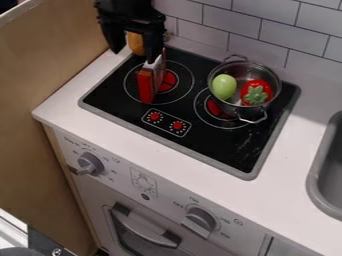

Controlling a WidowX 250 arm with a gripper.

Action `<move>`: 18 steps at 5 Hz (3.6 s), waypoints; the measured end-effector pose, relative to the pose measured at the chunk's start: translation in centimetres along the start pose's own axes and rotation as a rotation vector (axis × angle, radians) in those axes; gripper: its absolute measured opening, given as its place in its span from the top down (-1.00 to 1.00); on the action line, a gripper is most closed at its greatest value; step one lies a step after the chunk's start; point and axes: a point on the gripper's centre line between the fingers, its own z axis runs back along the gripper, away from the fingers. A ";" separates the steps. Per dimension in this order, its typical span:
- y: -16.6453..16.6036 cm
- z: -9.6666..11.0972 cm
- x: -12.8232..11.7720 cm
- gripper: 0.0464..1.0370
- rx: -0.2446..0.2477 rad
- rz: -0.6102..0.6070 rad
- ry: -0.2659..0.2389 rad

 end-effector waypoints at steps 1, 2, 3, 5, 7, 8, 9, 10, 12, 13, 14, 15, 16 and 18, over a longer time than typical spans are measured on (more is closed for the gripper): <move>-0.9 -0.3 -0.1 -0.92 0.047 0.067 -0.023; -1.5 -0.9 0.0 -0.92 0.043 0.090 -0.056; -1.4 -1.4 0.5 -0.92 0.049 0.076 -0.117; -0.6 -3.1 0.6 -0.92 0.098 0.015 -0.189; -0.7 -5.1 0.6 -0.92 0.100 0.014 -0.222; -0.7 -6.1 0.3 -0.85 0.072 0.014 -0.233; -1.0 -6.1 0.0 -0.32 0.046 0.019 -0.206; -1.2 -6.0 -1.1 0.26 0.020 0.017 -0.131; -2.1 -3.1 -1.5 0.38 0.008 0.002 -0.074; -2.7 -1.3 -2.2 0.38 0.018 -0.009 -0.024; -3.9 0.8 -3.4 0.38 0.012 -0.024 0.025; -5.5 2.5 -4.4 0.38 -0.011 -0.035 0.025; -7.9 2.4 -6.5 0.38 -0.047 -0.056 0.019; -12.2 -0.2 -9.7 0.38 -0.089 -0.049 -0.025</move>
